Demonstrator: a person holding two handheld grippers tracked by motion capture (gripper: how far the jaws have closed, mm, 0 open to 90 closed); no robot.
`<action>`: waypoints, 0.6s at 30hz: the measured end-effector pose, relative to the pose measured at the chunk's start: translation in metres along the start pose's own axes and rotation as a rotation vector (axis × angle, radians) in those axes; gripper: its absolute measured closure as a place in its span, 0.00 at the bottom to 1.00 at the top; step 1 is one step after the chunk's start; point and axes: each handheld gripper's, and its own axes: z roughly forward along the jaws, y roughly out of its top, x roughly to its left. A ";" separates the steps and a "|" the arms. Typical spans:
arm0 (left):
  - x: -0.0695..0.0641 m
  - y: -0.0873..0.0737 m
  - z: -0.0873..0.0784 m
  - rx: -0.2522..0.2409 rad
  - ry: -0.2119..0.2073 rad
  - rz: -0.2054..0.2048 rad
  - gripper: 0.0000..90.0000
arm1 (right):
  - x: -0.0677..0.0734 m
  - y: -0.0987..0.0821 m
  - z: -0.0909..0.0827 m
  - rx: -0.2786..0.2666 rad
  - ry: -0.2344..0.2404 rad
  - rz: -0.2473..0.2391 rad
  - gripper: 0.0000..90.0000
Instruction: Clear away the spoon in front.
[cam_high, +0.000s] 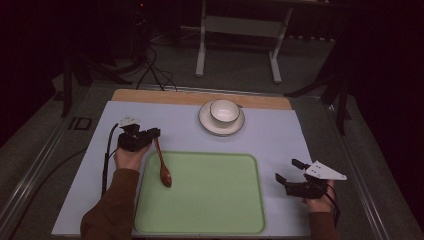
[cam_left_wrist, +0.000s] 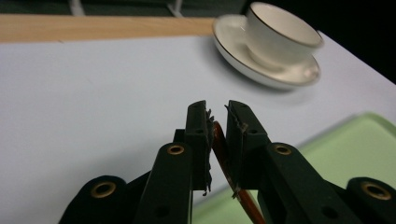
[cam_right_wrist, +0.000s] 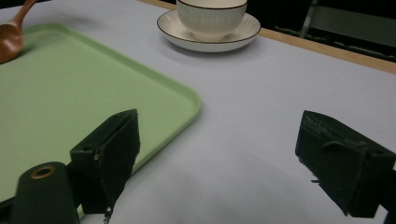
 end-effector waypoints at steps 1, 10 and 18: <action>-0.001 -0.003 -0.001 0.002 -0.011 0.008 0.87 | 0.000 0.000 0.000 0.002 0.001 0.000 0.15; -0.010 -0.014 -0.008 0.018 -0.073 0.062 0.86 | 0.000 0.000 0.000 0.005 0.001 -0.001 0.15; -0.008 -0.019 -0.008 0.047 -0.118 0.077 0.86 | 0.000 0.000 0.001 0.010 0.003 -0.005 0.15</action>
